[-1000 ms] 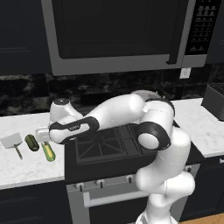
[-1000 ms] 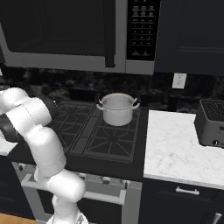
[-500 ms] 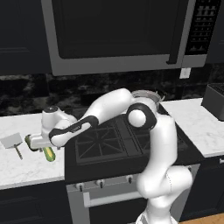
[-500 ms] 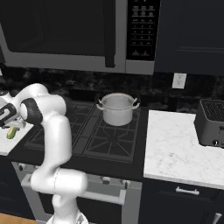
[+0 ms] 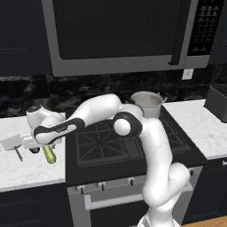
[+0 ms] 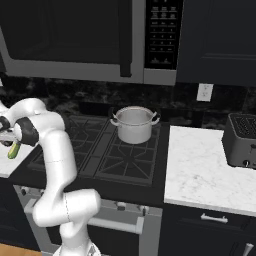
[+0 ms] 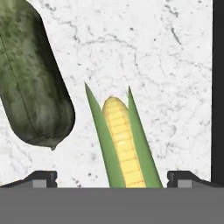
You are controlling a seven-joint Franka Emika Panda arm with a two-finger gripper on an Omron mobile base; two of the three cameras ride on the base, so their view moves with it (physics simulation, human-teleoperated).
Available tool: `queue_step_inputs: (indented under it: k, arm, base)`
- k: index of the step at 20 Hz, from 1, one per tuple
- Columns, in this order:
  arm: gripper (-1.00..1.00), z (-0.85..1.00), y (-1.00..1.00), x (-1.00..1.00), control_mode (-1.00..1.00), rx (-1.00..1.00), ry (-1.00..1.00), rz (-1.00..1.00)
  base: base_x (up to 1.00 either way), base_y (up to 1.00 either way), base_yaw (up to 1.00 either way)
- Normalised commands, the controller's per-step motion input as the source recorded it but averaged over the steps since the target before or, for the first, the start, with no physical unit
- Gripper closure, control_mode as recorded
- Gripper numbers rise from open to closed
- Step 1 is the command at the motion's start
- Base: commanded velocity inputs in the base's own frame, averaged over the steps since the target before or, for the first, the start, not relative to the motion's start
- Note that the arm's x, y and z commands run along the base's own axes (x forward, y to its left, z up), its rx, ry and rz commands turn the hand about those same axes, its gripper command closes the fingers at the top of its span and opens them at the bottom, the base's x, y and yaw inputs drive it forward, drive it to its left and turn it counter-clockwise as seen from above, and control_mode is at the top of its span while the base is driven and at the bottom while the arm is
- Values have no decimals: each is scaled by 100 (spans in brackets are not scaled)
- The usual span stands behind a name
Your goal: Put the corn and cucumber in the pot. Retrieve the spatula and lightly stir the vegetables in the pot.
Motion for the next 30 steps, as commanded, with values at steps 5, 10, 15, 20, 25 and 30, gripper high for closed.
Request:
queue_step_inputs:
  k: [5, 10, 15, 20, 25, 30]
  arm:
    - [-100, -23, -24, 0, -100, -6, 0, -10]
    - [-100, -19, -19, 0, -100, 0, 0, -1]
    - [-100, -19, -16, 6, -100, 0, 0, 0]
    - [-100, -24, -8, 17, -100, 2, 0, 0]
    - [100, -22, 0, 14, -100, 3, 0, 1]
    - [100, -2, -3, -6, -100, 1, -1, 0]
  base:
    - [0, 0, 0]
    - [0, 0, 0]
    - [0, 0, 0]
    - [0, 0, 0]
    - [0, 0, 0]
    - [0, 0, 0]
